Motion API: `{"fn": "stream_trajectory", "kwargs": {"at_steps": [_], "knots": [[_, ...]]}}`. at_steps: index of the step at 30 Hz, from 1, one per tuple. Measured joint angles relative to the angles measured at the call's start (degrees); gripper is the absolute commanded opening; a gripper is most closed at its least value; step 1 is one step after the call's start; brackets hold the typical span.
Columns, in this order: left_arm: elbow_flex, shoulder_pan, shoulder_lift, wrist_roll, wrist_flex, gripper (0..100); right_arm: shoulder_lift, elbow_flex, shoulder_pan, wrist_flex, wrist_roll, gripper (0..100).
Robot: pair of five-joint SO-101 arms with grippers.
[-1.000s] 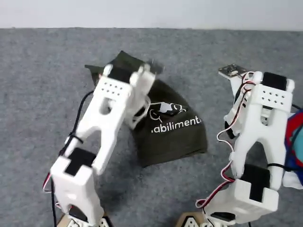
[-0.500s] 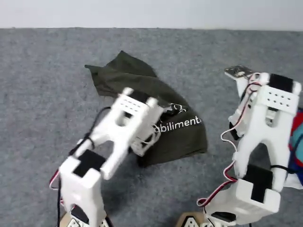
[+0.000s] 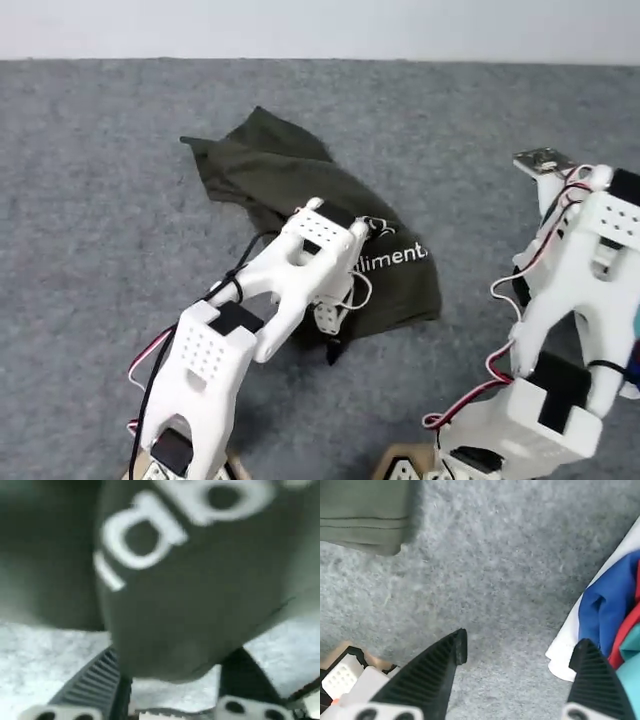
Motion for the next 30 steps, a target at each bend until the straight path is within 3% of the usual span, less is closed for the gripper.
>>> {"fn": "stream_trajectory", "kwargs": {"at_steps": [2, 7, 17, 22, 26, 30], "knots": [[-2.99, 0.0, 0.44, 0.0, 0.0, 1, 0.0, 0.0, 0.0, 0.0, 0.0, 33.6], [-8.62, -2.2, 0.97, -0.79, -0.26, 1, 0.0, 0.18, 0.0, 0.0, 0.0, 33.6], [-8.53, -9.05, 0.62, -4.04, -0.88, 1, 0.0, 0.18, 0.0, 0.0, 0.0, 33.6], [-0.35, -12.4, -7.65, -12.48, -0.88, 1, 0.0, 0.18, 0.0, 0.0, 0.0, 33.6], [6.51, -21.98, -18.55, -20.22, -0.88, 1, 0.0, 0.18, 0.0, 0.0, 0.0, 33.6], [6.95, -37.98, -25.05, -25.76, -0.88, 1, 0.0, 0.18, 0.0, 0.0, 0.0, 33.6]]}}
